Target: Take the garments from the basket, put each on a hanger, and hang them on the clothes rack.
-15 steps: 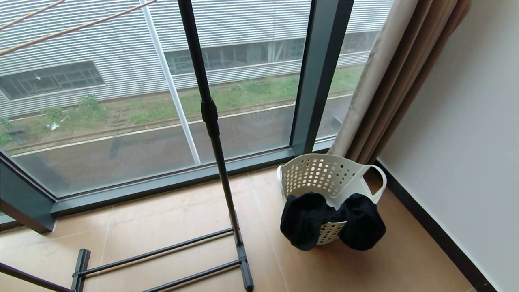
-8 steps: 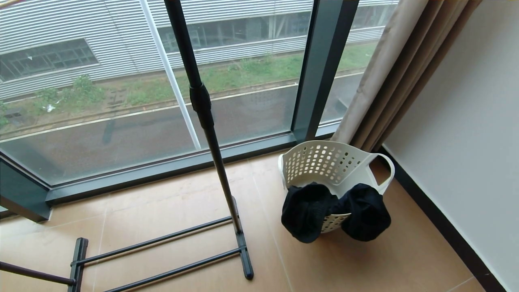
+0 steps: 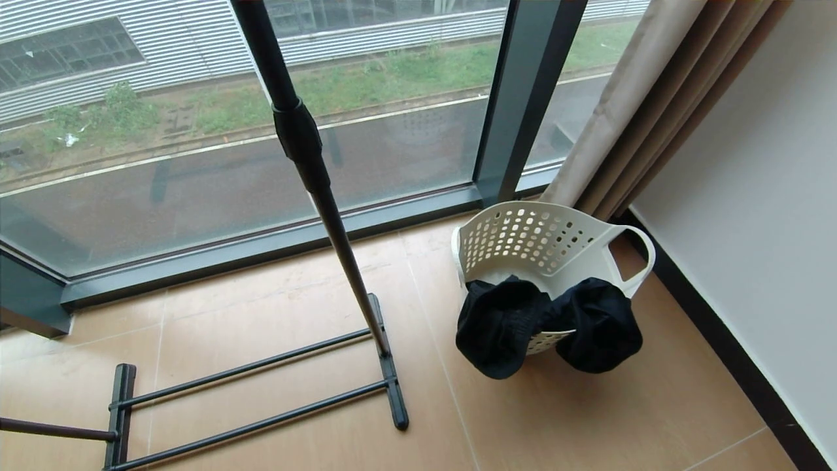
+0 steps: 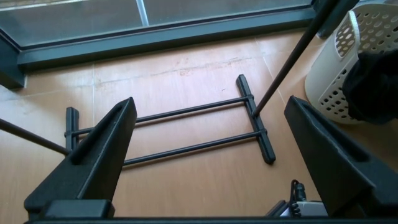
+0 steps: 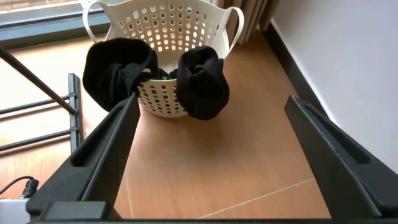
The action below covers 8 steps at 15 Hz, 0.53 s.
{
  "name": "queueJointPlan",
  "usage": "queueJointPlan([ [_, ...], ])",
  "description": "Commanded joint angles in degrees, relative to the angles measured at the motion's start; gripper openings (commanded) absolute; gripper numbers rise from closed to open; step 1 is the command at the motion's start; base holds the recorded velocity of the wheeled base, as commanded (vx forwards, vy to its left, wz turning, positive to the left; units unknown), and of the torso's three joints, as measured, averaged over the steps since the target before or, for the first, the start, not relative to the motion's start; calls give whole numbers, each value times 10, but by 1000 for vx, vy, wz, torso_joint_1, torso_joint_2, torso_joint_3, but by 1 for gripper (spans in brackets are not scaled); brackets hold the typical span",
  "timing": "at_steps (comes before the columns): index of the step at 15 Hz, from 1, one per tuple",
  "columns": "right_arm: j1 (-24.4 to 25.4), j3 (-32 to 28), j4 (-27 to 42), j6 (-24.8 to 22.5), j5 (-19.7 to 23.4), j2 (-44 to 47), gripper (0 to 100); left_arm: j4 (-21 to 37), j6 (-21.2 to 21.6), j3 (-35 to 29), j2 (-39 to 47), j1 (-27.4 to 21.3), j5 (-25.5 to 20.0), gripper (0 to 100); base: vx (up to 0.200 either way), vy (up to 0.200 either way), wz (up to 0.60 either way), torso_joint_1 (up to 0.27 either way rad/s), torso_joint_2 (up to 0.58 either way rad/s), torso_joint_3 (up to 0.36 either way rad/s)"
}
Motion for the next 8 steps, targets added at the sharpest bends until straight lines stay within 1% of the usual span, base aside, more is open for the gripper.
queueJointPlan([
  [1, 0, 0, -1, 0, 0, 0, 100, 0, 0, 0, 1, 1, 0, 100, 0, 0, 0, 7, -2, -188],
  [8, 0, 0, 0, 1, 1, 2, 100, 0, 0, 0, 1, 0, 0, 100, 0, 0, 0, 2, 0, -199],
])
